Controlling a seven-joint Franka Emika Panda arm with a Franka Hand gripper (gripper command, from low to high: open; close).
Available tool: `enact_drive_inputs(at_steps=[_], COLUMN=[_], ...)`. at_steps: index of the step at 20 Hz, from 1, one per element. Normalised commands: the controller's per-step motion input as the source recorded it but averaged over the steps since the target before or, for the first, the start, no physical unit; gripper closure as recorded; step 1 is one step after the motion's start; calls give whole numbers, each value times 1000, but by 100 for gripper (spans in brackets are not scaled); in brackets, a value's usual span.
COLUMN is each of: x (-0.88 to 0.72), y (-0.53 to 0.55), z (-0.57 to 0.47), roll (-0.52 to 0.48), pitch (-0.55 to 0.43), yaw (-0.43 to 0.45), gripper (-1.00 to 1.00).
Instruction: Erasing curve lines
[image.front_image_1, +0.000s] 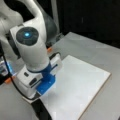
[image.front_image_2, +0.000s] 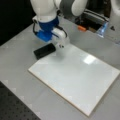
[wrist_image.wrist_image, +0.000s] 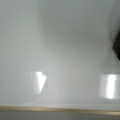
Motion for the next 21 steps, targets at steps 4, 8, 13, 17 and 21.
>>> enact_drive_inputs(at_steps=[4,8,13,17,21], x=[-169,-153,-143,-136,-102], y=[223,203,186,125,152], z=[-49,-64,-78,-83,-87], roll=[-196,-263,-214,-196,-189], pitch=[-130,-132,-141,-172,-160], yaw=[-91,-59,10,34,34], gripper=[-100,-100,-100,-100,-100])
